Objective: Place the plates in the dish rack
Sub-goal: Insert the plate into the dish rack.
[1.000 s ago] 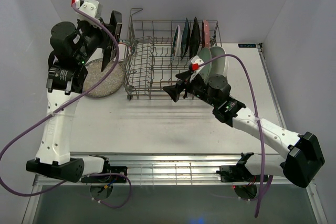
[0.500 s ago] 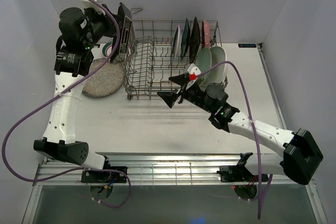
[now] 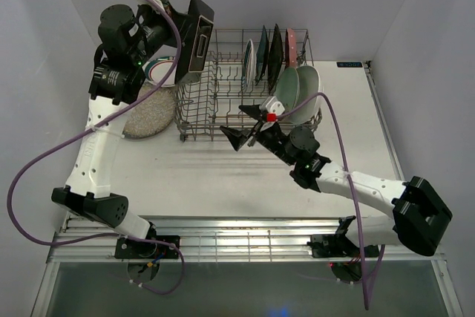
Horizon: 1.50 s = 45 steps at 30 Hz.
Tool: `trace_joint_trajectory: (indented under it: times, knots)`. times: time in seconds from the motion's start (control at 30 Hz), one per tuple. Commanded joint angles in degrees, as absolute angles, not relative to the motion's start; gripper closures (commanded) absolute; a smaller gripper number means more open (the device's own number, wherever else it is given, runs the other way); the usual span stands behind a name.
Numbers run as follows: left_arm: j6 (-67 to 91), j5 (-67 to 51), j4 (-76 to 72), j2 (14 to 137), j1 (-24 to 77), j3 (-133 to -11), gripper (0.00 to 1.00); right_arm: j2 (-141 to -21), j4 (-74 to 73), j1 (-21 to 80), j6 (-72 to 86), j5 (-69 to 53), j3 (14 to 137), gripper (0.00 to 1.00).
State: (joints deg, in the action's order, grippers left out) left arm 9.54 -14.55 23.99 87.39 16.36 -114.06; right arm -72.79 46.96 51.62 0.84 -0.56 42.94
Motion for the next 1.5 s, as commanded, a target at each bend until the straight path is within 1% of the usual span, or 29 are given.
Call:
trace_joint_trajectory:
  times: [0.0,0.13,0.17,0.33,0.37,0.4,0.47,0.5,0.57,0.63,0.73,0.93,1.2,1.37,1.47]
  knots:
    - [9.8,-12.1,11.4,84.5,18.5,-117.6,1.00,-74.4,55.9,54.7,-5.2,6.9,41.5,0.10]
    - [8.7,-8.5,10.4,85.8,21.2,-116.0,1.00,-77.5,66.7,59.8,-14.5,17.6,38.7,0.10]
    - [8.5,-7.7,10.1,86.0,21.6,-115.9,1.00,-78.4,71.4,60.6,-16.2,19.6,38.3,0.10]
    - [9.5,-1.4,8.5,88.0,23.6,-115.8,1.00,-87.3,87.8,65.2,-26.3,30.9,38.0,0.10]
    - [9.9,-0.9,8.4,88.6,23.7,-116.0,1.00,-91.0,91.0,66.5,-31.8,32.7,38.6,0.10]
    - [10.5,1.1,8.5,88.9,24.1,-116.1,1.00,-93.2,98.6,67.1,-35.1,36.3,39.2,0.10]
    - [11.9,4.3,8.6,89.2,24.5,-116.0,1.00,-98.1,108.2,68.5,-45.0,38.9,41.6,0.10]
    - [12.0,5.4,8.5,89.5,25.1,-116.0,1.00,-101.7,108.2,68.6,-47.5,39.2,43.4,0.06]
    - [12.8,7.5,8.6,89.7,25.5,-115.9,1.00,-105.1,108.2,68.7,-49.9,40.1,48.7,0.05]
    - [13.2,8.9,8.7,89.6,25.9,-115.4,1.00,-108.4,108.2,68.7,-49.4,39.5,50.7,0.00]
    - [13.7,9.4,8.7,89.6,26.0,-115.0,1.00,-109.9,108.3,68.8,-47.6,39.4,52.7,0.00]
    - [12.3,8.9,7.9,88.9,26.0,-114.8,1.00,-108.4,108.3,69.1,-47.4,38.4,52.6,0.00]
    - [13.4,9.3,8.8,88.6,26.0,-116.0,1.00,-103.0,108.2,70.9,-47.4,39.0,51.5,0.00]
    - [15.1,10.1,9.5,88.0,26.0,-116.8,1.00,-101.9,108.1,71.3,-47.4,40.1,54.0,0.00]
    - [17.0,10.6,11.0,88.2,26.1,-117.8,1.00,-102.8,108.2,71.5,-49.3,42.0,58.3,0.00]
